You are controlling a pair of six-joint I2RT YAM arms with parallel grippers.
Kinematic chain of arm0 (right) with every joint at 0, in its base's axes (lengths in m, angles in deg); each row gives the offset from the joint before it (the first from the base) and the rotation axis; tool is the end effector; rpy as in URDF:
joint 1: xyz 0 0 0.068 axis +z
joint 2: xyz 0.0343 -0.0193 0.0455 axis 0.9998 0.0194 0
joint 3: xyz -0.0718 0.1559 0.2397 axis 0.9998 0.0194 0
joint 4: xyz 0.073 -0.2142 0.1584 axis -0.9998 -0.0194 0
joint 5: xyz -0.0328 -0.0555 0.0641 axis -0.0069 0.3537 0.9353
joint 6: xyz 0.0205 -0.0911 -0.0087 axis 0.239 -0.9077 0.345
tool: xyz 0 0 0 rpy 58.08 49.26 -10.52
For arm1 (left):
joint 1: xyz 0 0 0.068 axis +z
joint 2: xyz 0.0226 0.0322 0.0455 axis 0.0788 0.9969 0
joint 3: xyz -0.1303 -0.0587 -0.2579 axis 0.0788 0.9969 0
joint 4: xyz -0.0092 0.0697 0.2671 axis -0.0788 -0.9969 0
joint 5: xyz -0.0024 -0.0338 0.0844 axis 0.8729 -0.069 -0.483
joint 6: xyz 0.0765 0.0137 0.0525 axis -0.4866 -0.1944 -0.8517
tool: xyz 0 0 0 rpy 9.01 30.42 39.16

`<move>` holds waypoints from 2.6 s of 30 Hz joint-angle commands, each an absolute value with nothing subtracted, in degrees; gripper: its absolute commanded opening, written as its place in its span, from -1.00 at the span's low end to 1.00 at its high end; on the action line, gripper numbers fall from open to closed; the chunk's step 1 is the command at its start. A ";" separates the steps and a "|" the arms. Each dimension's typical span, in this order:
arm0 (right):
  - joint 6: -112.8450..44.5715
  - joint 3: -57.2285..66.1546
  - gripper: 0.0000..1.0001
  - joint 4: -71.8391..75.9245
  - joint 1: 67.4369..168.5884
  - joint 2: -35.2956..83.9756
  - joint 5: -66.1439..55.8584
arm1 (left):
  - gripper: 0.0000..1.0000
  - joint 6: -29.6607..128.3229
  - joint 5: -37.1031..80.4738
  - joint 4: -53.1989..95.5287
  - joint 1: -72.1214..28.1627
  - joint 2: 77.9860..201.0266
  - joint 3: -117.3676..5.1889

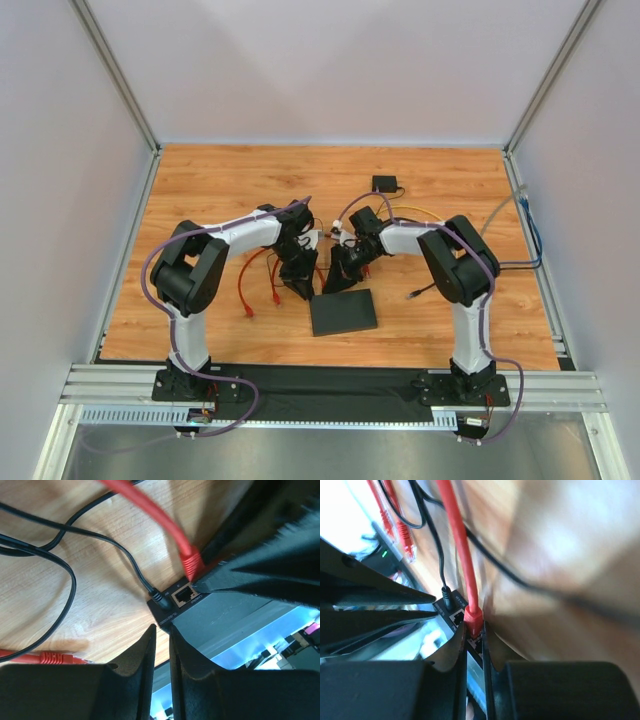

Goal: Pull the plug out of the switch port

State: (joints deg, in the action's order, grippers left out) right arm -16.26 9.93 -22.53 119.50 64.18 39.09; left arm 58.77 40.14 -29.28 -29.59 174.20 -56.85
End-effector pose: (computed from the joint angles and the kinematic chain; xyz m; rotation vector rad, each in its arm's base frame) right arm 0.3184 0.2658 0.0731 0.2937 -2.6208 -1.2850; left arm 0.2886 -0.2414 0.1239 -0.3599 -2.8977 0.6677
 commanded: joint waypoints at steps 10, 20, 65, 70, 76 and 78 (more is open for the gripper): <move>-4.13 19.80 -1.00 -4.93 120.88 54.35 18.32 | -0.53 57.53 39.97 -29.89 -29.76 174.93 -58.72; -1.40 18.31 -1.00 -5.27 121.14 56.29 22.20 | -0.53 56.30 43.22 -26.21 -29.67 167.91 -58.89; -9.48 8.22 -1.00 -23.88 121.23 54.09 12.89 | -0.48 54.45 46.29 -28.06 -29.76 172.04 -58.19; -14.66 2.94 -0.99 -35.13 120.18 51.28 5.60 | -0.39 53.57 45.24 -24.10 -29.15 163.70 -58.54; -18.10 -0.41 -0.99 -38.14 120.00 47.68 5.40 | -0.36 54.36 44.71 -20.85 -25.19 156.40 -57.75; -18.72 -1.29 -1.00 -38.75 120.00 47.06 6.81 | -0.36 54.27 43.84 -20.75 -23.35 155.07 -57.92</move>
